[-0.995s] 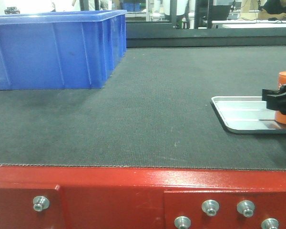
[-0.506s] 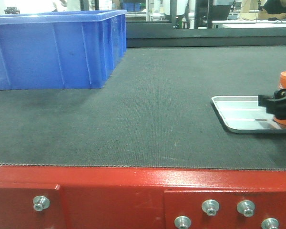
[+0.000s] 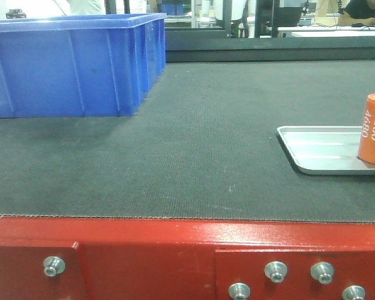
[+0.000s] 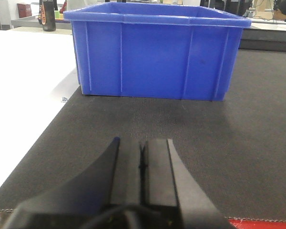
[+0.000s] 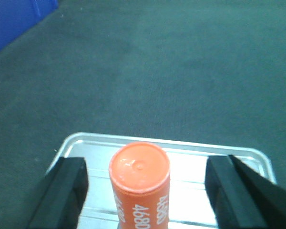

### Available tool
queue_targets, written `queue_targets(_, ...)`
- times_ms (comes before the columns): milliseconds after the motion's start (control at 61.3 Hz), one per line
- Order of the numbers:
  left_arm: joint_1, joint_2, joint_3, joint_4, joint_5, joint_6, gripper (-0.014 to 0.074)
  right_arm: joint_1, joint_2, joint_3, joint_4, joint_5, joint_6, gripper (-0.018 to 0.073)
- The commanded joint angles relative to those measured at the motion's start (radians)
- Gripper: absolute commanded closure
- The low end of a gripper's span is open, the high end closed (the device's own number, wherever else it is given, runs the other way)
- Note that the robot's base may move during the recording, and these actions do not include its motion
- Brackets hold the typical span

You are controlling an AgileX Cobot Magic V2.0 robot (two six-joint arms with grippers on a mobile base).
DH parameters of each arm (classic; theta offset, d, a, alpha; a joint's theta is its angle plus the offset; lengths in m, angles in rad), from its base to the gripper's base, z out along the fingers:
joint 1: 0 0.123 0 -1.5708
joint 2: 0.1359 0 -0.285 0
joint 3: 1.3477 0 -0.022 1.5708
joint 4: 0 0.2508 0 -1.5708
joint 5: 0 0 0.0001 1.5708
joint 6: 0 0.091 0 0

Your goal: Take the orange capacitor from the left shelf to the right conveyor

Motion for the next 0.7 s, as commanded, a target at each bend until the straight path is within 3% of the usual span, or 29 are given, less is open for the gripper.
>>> queue_targets(0,0.002,-0.011,-0.003,-0.002,-0.091,-0.002,0.0723,-0.003,-0.169,-0.022,-0.01,0.104,0.019,0.0078)
queue_targets(179,0.002,-0.011,-0.003,-0.002,-0.091,-0.002,0.0723,-0.003,-0.466,-0.022,-0.01,0.408,0.019,0.0403)
queue_targets(261,0.002,-0.011,-0.003,-0.002,-0.091,-0.002,0.0723,-0.003,-0.573,-0.022,-0.01,0.53,0.019,0.0509)
queue_targets(440,0.002,-0.011,-0.003,-0.002,-0.091,-0.002,0.0723,-0.003,-0.72,-0.022,-0.01,0.683,0.019,0.0505)
queue_targets(685,0.002,-0.011,-0.003,-0.002,-0.091,-0.002,0.0723,-0.003,-0.757,-0.022,-0.01,0.686,0.019,0.0505)
